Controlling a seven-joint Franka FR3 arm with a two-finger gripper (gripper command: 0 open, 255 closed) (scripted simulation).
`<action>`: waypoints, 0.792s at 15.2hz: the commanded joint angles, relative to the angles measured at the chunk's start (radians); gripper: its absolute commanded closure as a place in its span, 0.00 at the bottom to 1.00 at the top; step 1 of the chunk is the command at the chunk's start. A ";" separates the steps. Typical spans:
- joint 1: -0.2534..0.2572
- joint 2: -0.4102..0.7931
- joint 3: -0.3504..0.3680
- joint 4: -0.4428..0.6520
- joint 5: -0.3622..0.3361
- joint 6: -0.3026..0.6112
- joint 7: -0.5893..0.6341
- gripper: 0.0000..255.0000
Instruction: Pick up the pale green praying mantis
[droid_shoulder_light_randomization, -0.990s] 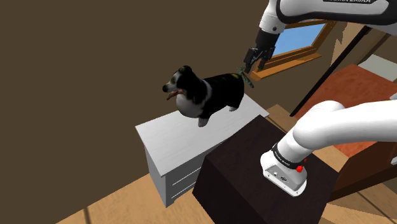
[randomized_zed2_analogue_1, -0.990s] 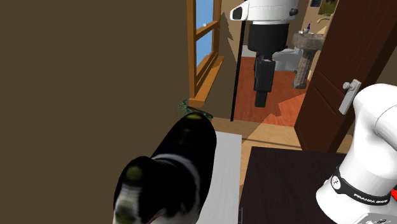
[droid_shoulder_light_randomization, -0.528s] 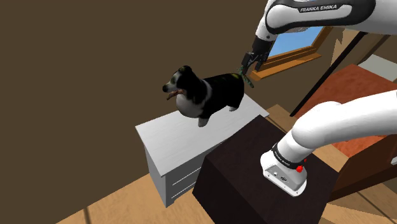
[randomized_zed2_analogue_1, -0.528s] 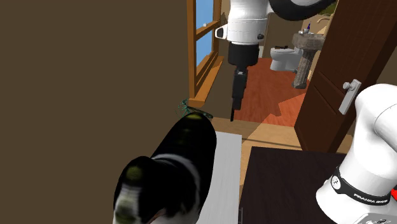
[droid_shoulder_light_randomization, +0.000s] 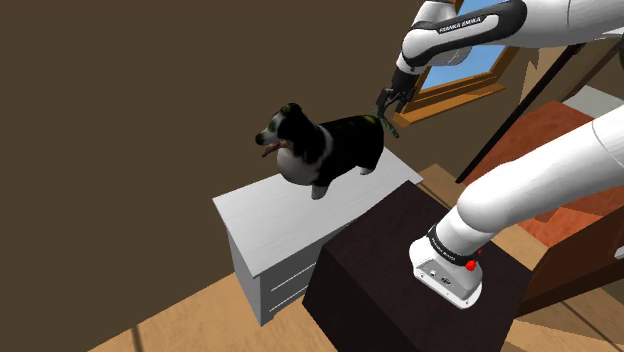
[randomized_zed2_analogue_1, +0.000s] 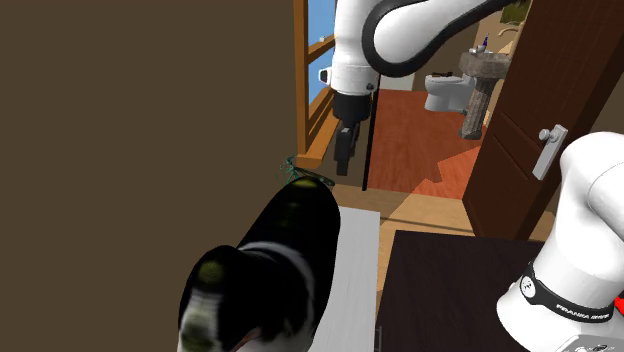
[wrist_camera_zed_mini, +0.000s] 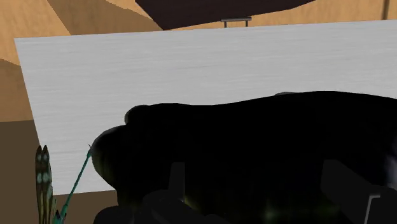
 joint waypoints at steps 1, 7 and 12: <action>-0.007 0.064 -0.028 0.028 0.009 0.047 -0.035 0.00; -0.025 0.278 -0.096 0.138 0.089 0.169 -0.156 0.00; -0.062 0.464 -0.121 0.265 0.200 0.234 -0.274 0.00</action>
